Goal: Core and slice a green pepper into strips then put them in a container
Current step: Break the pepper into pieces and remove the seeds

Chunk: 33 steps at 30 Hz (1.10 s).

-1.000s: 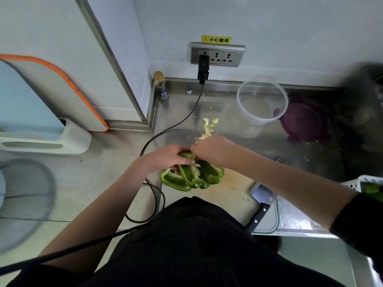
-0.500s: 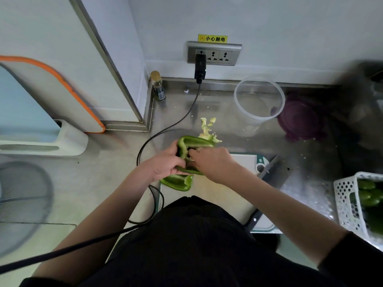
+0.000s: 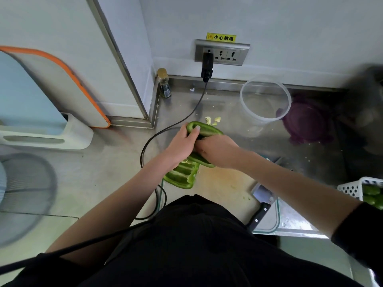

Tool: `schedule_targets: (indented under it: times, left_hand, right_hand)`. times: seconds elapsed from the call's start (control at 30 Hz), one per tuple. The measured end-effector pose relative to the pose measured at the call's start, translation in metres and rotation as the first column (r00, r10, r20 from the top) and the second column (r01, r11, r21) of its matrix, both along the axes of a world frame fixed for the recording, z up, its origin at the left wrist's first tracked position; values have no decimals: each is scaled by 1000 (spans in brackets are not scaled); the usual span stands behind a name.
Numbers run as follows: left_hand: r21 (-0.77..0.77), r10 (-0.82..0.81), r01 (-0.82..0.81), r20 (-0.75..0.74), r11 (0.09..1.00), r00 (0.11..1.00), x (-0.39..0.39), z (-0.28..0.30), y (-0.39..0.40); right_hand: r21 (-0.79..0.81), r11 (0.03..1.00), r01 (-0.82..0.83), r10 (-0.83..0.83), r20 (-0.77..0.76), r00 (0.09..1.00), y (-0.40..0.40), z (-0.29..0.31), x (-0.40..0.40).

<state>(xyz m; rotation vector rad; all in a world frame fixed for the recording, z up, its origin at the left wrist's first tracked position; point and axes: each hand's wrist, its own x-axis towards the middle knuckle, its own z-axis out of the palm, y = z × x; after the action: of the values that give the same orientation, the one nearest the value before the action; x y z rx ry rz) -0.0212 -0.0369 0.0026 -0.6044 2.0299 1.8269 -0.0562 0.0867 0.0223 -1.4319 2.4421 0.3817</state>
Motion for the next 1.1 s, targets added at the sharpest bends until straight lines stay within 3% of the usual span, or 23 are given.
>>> schedule_targets:
  times: [0.2, 0.23, 0.3, 0.33, 0.4, 0.43, 0.47, 0.6, 0.7, 0.77, 0.87, 0.93, 1.0, 1.03, 1.1]
  left_hand:
    - [64, 80, -87, 99, 994, 992, -10, 11, 5]
    - [76, 63, -71, 107, 995, 992, -11, 13, 3]
    - [80, 29, -38, 100, 996, 995, -15, 16, -4]
    - [76, 23, -29, 89, 997, 996, -16, 16, -9]
    - [75, 25, -30, 66, 997, 997, -15, 16, -19]
    - [84, 37, -42, 60, 996, 998, -13, 15, -23]
    - [96, 52, -57, 54, 994, 997, -10, 14, -25]
    - [176, 188, -205, 111, 963, 976, -5, 8, -23]
    - [322, 296, -346, 193, 881, 935, -6, 6, -22]
    - [395, 342, -404, 219, 825, 914, -4, 6, -22]
    - [495, 389, -471, 265, 730, 882, 0, 4, -22]
    - [546, 417, -503, 283, 670, 864, 1, 2, -23]
    - [588, 456, -528, 283, 612, 844, 1, -1, -24]
    - [602, 467, -527, 271, 600, 841, 2, -1, -21]
    - [628, 433, -470, 225, 620, 873, 5, 3, -11]
  right_hand:
    - [-54, 982, -181, 180, -26, 983, 9, 10, -1]
    - [-81, 989, -122, 125, 26, 992, 10, 10, -3]
    - [-310, 935, 174, -119, 190, 975, 16, 8, -5]
    - [-456, 815, 356, -248, 280, 927, 21, 7, -7]
    - [-614, 442, 653, -498, 437, 749, 30, 2, -18]
    - [-617, 320, 719, -580, 473, 663, 33, -1, -26]
    - [-577, 294, 762, -634, 479, 607, 36, -5, -35]
    - [-250, 515, 820, -651, 510, 563, 36, -21, -51]
    - [-333, 470, 817, -745, 347, 570, 30, -23, -48]
    - [-275, 517, 811, -786, 221, 577, 23, -19, -50]
    - [-217, 507, 834, -797, 250, 550, 16, -16, -54]
    - [-303, 316, 899, -796, 431, 425, 15, -13, -50]
    - [-231, 39, 972, -678, 709, 196, 8, -5, -31]
    - [-90, -11, 996, -611, 789, 65, 1, -1, -18]
    - [157, 2, 988, -506, 852, -134, -16, 2, 3]
